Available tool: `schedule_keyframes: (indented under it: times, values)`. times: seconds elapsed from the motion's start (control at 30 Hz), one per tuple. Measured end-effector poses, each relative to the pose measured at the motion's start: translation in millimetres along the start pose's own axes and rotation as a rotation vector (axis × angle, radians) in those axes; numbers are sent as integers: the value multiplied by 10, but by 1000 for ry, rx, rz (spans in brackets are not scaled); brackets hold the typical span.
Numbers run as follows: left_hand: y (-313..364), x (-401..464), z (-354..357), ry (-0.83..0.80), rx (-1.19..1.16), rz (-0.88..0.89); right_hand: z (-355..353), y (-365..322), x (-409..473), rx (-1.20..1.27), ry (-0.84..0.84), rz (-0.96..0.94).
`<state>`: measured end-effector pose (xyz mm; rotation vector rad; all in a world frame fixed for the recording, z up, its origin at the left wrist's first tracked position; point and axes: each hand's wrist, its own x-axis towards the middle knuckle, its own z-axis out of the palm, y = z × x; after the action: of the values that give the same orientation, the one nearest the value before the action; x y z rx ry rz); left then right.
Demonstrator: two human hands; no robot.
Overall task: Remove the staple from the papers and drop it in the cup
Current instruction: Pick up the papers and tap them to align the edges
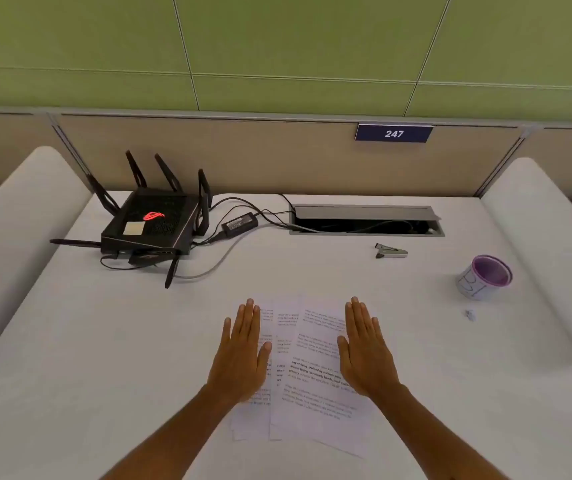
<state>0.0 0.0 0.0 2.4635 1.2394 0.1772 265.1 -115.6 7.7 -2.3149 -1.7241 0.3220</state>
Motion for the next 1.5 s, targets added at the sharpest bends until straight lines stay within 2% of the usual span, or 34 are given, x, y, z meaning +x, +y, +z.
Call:
schedule_keyframes:
  times: [0.17,0.4,0.47,0.6,0.7,0.77,0.83,0.97,1.13,1.5]
  values:
    - [-31,-299,266,-42,-22,-41,235,17,-271,-30,-97,33]
    - [6,-495,497,-100,-90,-83,359,-16,-393,-23,-114,32]
    - [-8,-464,479,-91,-104,-97,330,-33,-343,9,-66,41]
    - [-16,-346,271,7,-259,-158,289,-11,-263,79,209,18]
    - [-111,-284,162,165,-316,-163,242,-15,-272,147,293,87]
    - [-206,-237,165,222,-327,-185,237,-40,-322,146,265,163]
    - [-284,-170,154,206,-327,-232,269,-44,-408,114,218,209]
    - [-448,3,139,7,-225,-289,393,25,-581,56,96,303]
    - [-608,160,187,-215,-58,-207,471,22,-704,1,-64,328]
    - [-466,135,276,-199,-29,-127,525,-295,-600,-32,-148,261]
